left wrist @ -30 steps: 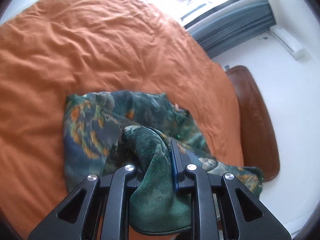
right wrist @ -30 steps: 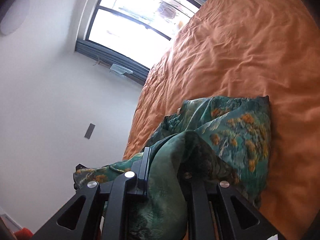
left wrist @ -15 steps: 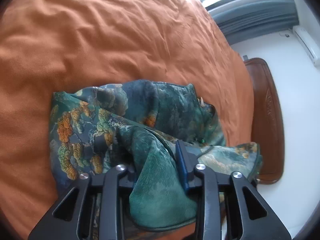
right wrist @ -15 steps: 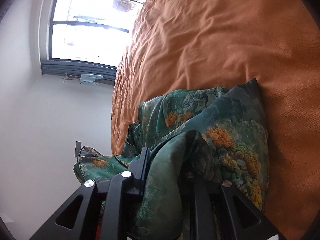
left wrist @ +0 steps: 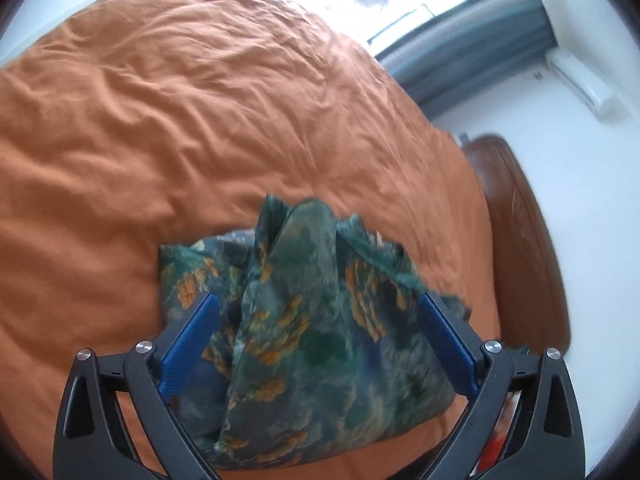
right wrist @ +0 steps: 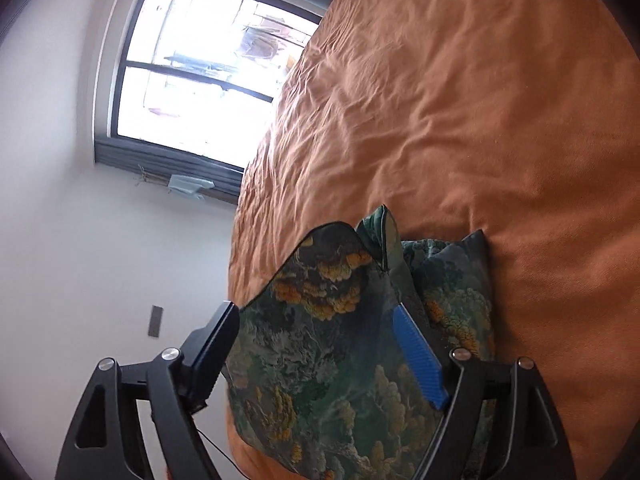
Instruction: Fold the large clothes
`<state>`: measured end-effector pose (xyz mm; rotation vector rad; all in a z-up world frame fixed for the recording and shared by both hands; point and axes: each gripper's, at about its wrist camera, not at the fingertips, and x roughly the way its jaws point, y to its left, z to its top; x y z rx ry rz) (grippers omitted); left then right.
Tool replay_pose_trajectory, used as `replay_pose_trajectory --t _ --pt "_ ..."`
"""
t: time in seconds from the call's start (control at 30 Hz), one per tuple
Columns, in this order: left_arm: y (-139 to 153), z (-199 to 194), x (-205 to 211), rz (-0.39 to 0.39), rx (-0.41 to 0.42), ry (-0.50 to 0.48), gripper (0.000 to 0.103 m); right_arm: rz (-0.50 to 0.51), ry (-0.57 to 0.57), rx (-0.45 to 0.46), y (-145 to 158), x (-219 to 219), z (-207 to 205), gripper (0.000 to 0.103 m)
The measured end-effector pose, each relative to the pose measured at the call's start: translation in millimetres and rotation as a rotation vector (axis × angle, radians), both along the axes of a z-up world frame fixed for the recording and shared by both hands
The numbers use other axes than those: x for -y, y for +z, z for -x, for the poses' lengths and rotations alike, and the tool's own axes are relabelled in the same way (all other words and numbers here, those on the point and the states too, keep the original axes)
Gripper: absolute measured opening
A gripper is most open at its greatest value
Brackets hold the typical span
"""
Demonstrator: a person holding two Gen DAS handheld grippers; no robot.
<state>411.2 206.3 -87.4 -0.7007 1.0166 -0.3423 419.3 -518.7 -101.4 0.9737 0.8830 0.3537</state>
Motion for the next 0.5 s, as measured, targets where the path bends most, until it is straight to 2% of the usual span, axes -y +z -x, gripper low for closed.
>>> replay_pose_trajectory --t 0.1,0.23,0.3,0.37,0.4,0.43,0.47,0.5 --pt "-15 0 24 -0.117 -0.020 -0.087 0.099 0.115 0.069 -0.012 -4 -16 2 0.081" --pt "-36 -17 66 -0.332 -0.017 -0.143 0.098 0.337 0.142 -0.024 -14 -43 -7 0.081" --pt "-47 -31 78 -0.400 -0.027 -0.133 0.098 0.432 0.153 -0.021 -20 -56 -20 0.081" --pt "-57 -44 84 -0.414 -0.042 -0.108 0.091 0.467 0.145 -0.028 -26 -63 -32 0.081" --pt "-61 -50 85 -0.396 -0.049 -0.105 0.069 0.476 0.141 -0.031 -27 -65 -35 0.081" --pt "-66 -55 86 -0.393 -0.069 -0.100 0.052 0.484 0.143 -0.028 -28 -68 -37 0.082" --pt "-68 -57 86 -0.408 -0.084 -0.085 0.044 0.502 0.153 -0.022 -29 -72 -41 0.080" --pt "-69 -58 87 -0.431 -0.082 -0.071 0.023 0.525 0.156 -0.018 -30 -75 -43 0.069"
